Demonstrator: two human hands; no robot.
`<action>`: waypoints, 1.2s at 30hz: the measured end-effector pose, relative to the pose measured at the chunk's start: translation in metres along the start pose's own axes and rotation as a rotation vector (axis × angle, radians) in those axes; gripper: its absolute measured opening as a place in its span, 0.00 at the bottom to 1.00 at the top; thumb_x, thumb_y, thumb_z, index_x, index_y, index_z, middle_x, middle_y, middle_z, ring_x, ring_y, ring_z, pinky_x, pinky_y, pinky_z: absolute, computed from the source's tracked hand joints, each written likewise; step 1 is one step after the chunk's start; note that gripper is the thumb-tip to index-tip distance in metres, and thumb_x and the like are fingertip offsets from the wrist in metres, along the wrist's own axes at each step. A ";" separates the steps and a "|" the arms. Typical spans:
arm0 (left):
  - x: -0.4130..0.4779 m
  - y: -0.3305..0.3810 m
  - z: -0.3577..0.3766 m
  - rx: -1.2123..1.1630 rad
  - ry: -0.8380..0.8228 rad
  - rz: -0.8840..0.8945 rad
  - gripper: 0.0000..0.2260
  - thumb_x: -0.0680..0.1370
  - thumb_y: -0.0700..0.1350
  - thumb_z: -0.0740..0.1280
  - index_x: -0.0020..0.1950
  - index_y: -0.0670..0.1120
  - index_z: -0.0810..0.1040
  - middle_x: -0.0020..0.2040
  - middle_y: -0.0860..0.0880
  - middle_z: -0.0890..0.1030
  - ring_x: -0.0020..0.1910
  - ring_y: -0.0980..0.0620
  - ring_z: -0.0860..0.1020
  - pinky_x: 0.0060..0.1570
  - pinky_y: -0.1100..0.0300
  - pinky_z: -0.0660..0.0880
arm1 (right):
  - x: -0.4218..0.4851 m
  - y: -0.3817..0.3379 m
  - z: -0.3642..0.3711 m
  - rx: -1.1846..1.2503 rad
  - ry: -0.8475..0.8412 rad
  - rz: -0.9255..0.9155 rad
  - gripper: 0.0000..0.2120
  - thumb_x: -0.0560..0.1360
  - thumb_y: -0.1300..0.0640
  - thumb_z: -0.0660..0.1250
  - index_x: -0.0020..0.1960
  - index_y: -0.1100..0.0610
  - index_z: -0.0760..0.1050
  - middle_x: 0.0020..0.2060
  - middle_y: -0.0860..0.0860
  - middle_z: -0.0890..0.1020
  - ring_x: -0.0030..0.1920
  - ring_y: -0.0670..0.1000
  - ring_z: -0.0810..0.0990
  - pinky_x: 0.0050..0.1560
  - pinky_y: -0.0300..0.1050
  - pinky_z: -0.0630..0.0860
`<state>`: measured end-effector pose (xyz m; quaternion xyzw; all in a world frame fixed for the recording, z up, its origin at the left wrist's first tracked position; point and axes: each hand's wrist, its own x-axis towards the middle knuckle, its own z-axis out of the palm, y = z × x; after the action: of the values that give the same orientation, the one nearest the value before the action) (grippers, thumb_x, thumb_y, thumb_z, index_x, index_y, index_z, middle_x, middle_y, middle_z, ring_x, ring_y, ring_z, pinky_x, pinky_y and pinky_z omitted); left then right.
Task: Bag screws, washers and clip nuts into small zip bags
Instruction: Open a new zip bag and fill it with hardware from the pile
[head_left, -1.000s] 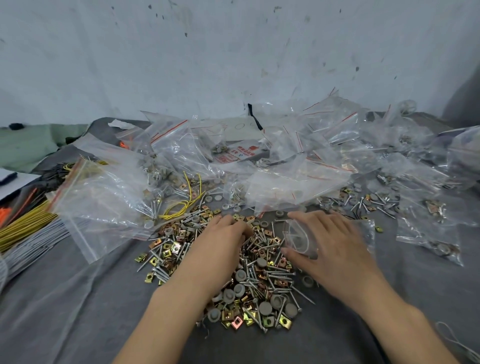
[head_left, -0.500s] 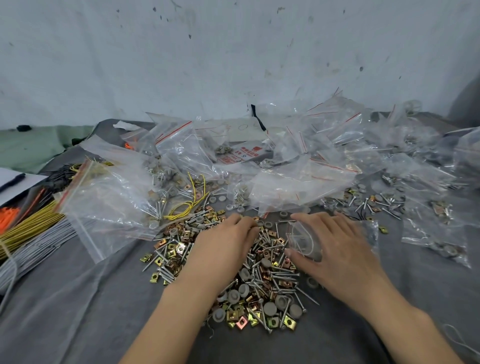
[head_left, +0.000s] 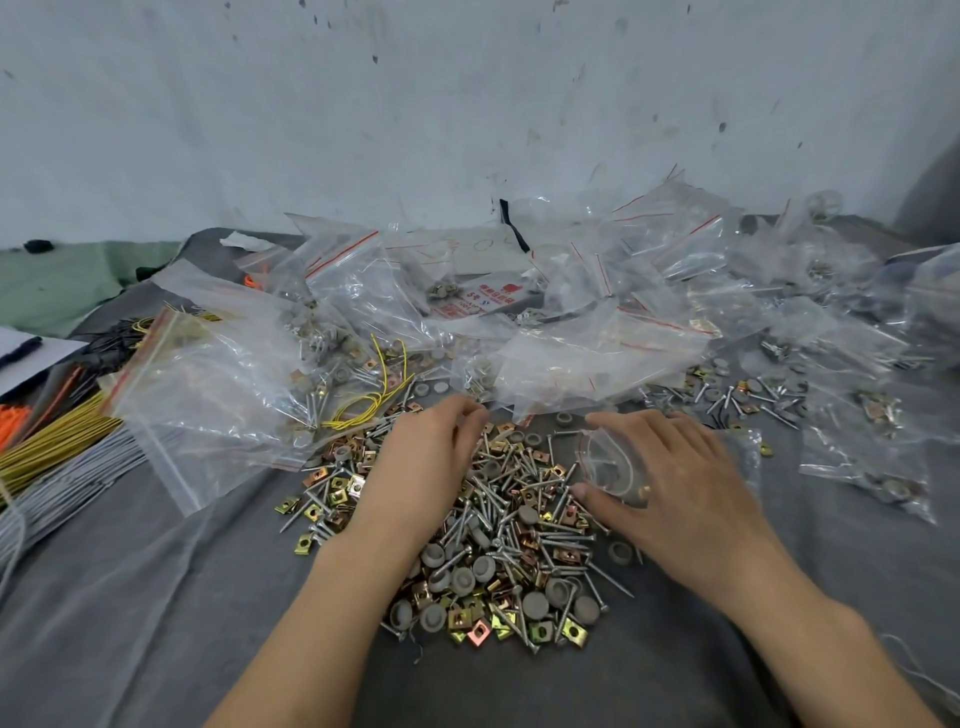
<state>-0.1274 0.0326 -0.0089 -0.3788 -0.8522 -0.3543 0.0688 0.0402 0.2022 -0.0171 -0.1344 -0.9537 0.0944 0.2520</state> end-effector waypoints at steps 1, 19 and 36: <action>0.001 0.000 0.000 -0.041 0.018 -0.023 0.09 0.83 0.52 0.61 0.53 0.51 0.80 0.28 0.55 0.77 0.28 0.59 0.76 0.27 0.65 0.70 | 0.000 0.000 0.000 0.002 -0.005 0.001 0.27 0.72 0.38 0.68 0.67 0.50 0.74 0.56 0.49 0.81 0.57 0.55 0.77 0.65 0.57 0.71; -0.017 0.004 -0.024 0.116 -0.394 0.168 0.14 0.80 0.61 0.59 0.61 0.59 0.77 0.55 0.62 0.75 0.58 0.62 0.71 0.61 0.59 0.71 | -0.001 0.007 -0.002 -0.010 -0.084 0.037 0.35 0.73 0.34 0.63 0.75 0.48 0.66 0.62 0.48 0.78 0.64 0.54 0.74 0.72 0.46 0.56; -0.027 0.001 -0.034 0.153 -0.360 0.098 0.04 0.81 0.54 0.63 0.52 0.59 0.78 0.52 0.61 0.75 0.52 0.61 0.75 0.54 0.57 0.74 | -0.004 0.012 0.001 -0.065 -0.128 0.020 0.38 0.74 0.41 0.67 0.80 0.48 0.58 0.64 0.48 0.76 0.64 0.55 0.75 0.75 0.52 0.58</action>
<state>-0.1128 -0.0052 0.0058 -0.4708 -0.8557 -0.2113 -0.0391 0.0458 0.2123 -0.0232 -0.1456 -0.9691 0.0741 0.1848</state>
